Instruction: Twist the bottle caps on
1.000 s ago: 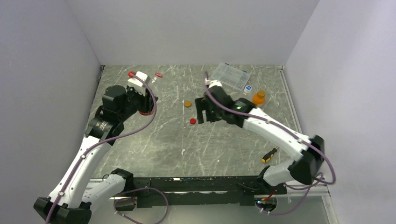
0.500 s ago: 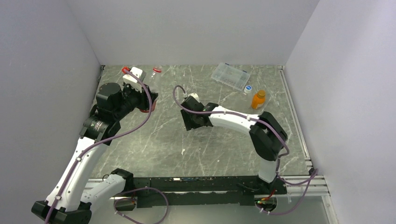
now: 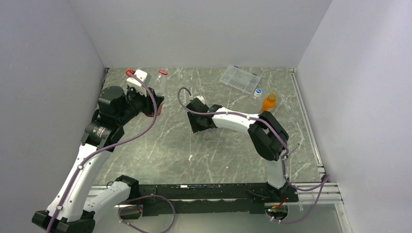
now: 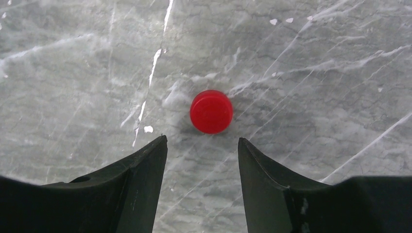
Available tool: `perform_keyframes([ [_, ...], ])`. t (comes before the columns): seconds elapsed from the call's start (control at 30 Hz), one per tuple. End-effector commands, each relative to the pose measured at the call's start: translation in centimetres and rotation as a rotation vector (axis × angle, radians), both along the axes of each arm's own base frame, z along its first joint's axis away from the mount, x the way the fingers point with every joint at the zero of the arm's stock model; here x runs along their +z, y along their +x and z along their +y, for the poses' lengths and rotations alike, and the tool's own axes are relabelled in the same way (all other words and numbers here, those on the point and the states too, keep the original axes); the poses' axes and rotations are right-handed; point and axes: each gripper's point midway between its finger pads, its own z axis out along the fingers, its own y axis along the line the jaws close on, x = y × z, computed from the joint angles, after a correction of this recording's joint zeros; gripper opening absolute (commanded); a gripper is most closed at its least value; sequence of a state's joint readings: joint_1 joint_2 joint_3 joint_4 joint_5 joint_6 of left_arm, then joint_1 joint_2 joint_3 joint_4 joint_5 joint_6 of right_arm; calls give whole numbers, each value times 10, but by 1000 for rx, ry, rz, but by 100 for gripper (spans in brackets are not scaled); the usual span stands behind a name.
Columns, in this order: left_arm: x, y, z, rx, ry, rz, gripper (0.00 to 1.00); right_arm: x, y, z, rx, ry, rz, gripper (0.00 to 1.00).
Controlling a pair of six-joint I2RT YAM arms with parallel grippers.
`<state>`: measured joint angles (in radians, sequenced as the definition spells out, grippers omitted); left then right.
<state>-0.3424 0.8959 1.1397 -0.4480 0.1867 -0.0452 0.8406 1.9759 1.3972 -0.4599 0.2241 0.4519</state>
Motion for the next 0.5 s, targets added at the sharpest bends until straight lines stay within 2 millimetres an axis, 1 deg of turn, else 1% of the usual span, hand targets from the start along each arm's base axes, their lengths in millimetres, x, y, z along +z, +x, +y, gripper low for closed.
perform_keyframes([
  [0.0, 27, -6, 1, -13, -22, -65, 47, 6, 18, 11, 6, 47, -32, 57],
  [0.23, 25, -6, -1, -22, -24, -62, 47, -5, 25, 13, -2, 40, -21, 54],
  [0.47, 24, -6, -1, -22, -20, -58, 46, -9, 27, 10, -16, 39, -15, 49],
])
